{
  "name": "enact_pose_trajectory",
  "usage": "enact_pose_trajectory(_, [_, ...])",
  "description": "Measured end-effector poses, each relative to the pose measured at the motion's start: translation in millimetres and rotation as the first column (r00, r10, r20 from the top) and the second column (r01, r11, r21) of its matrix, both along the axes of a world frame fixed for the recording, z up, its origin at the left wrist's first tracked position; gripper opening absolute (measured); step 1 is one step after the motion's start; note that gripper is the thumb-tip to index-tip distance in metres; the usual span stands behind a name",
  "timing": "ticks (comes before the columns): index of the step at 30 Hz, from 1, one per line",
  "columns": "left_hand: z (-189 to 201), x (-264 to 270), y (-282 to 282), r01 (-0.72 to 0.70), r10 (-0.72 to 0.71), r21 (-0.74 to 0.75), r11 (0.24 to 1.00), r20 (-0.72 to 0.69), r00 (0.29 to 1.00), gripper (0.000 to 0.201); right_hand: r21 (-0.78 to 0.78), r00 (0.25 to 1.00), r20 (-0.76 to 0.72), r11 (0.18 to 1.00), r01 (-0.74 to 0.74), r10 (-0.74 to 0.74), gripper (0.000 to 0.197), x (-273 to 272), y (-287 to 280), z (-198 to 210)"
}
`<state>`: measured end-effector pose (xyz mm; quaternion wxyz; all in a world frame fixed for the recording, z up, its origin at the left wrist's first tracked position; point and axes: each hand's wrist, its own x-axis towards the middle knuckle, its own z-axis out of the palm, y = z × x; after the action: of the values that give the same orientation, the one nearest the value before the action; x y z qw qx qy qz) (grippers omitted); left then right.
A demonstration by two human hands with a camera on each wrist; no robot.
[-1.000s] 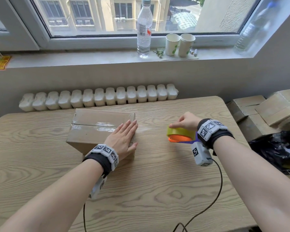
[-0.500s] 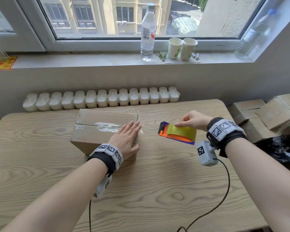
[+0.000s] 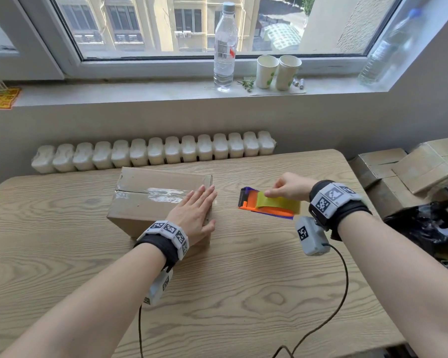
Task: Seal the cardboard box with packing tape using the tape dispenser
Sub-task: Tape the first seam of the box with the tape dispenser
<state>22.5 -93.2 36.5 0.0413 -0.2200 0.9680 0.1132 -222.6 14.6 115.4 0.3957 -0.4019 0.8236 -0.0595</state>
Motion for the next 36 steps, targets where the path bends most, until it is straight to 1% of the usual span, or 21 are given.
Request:
enact_pose_trajectory(2, [1, 1, 0, -0.008, 0.008, 0.020, 1.000, -0.005, 1.000, 0.073, -0.048, 0.999, 0.020, 0.998, 0.039, -0.038, 0.030, -1, 0, -3])
enact_pose_trajectory(3, [1, 1, 0, -0.010, 0.010, 0.030, 1.000, -0.013, 1.000, 0.073, -0.065, 0.998, 0.000, 0.996, 0.055, -0.055, 0.032, -2, 0, -4])
enact_pose_trajectory(7, [1, 2, -2, -0.009, 0.010, 0.045, 0.999, -0.031, 0.999, 0.072, -0.119, 0.982, -0.110, 0.983, 0.139, -0.152, 0.058, -8, 6, -11])
enact_pose_trajectory(10, [0, 0, -2, 0.003, -0.001, 0.049, 0.999, -0.041, 0.999, 0.072, -0.107, 0.974, -0.135, 0.980, 0.170, -0.184, 0.060, -8, 10, -14])
enact_pose_trajectory(12, [-1, 1, -2, -0.001, 0.004, 0.055, 0.998, -0.051, 0.999, 0.072, -0.139, 0.972, -0.095, 0.970, 0.201, -0.215, 0.060, -8, 11, -16])
enact_pose_trajectory(15, [-4, 3, -4, -0.002, 0.004, 0.043, 0.999, -0.050, 0.999, 0.075, -0.240, 0.968, 0.050, 0.938, 0.251, -0.246, 0.054, -10, 10, -16])
enact_pose_trajectory(17, [-5, 3, -4, -0.004, 0.007, 0.048, 0.999, -0.054, 0.999, 0.077, -0.296, 0.965, 0.123, 0.920, 0.257, -0.231, 0.049, -9, 10, -14])
enact_pose_trajectory(21, [-5, 2, -4, -0.017, 0.022, 0.070, 0.997, -0.074, 0.997, 0.074, -0.342, 0.970, 0.166, 0.912, 0.228, -0.180, 0.042, -3, 9, -11])
enact_pose_trajectory(30, [-1, 1, -4, -0.040, 0.058, 0.157, 0.987, -0.112, 0.992, 0.074, -0.433, 0.976, 0.165, 0.879, 0.200, -0.141, 0.043, 7, 2, -10])
enact_pose_trajectory(36, [-3, 1, -4, -0.048, 0.068, 0.164, 0.985, -0.114, 0.991, 0.076, -0.432, 0.983, 0.153, 0.888, 0.157, -0.099, 0.038, 11, 0, -4])
